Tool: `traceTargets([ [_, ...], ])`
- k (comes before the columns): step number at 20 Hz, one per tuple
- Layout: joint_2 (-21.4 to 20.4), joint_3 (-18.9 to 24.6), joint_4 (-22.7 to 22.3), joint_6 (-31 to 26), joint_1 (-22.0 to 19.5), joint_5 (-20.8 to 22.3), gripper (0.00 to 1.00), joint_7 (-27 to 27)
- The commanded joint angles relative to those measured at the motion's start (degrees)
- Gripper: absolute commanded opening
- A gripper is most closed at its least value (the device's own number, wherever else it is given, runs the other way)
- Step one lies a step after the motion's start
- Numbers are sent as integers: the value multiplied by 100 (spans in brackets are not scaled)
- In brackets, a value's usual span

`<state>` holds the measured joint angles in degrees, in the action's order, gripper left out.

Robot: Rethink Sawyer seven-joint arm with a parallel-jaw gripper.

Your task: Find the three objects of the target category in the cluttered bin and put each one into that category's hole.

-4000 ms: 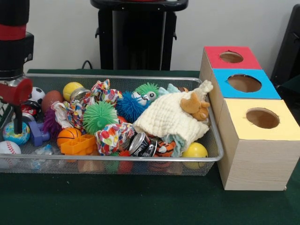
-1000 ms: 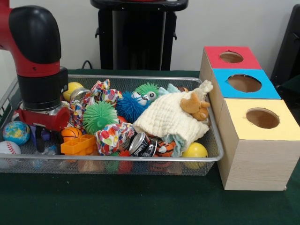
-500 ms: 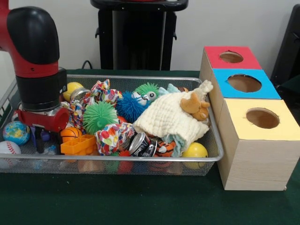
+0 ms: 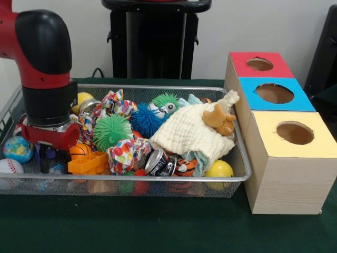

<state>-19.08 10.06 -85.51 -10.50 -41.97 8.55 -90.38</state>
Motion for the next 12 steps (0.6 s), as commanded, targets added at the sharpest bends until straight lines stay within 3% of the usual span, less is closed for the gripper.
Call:
traceTargets([
  [1,1073,-61,500,680,282,550,100,-350],
  [12,1356,-147,853,1005,268,793,100,-488],
])
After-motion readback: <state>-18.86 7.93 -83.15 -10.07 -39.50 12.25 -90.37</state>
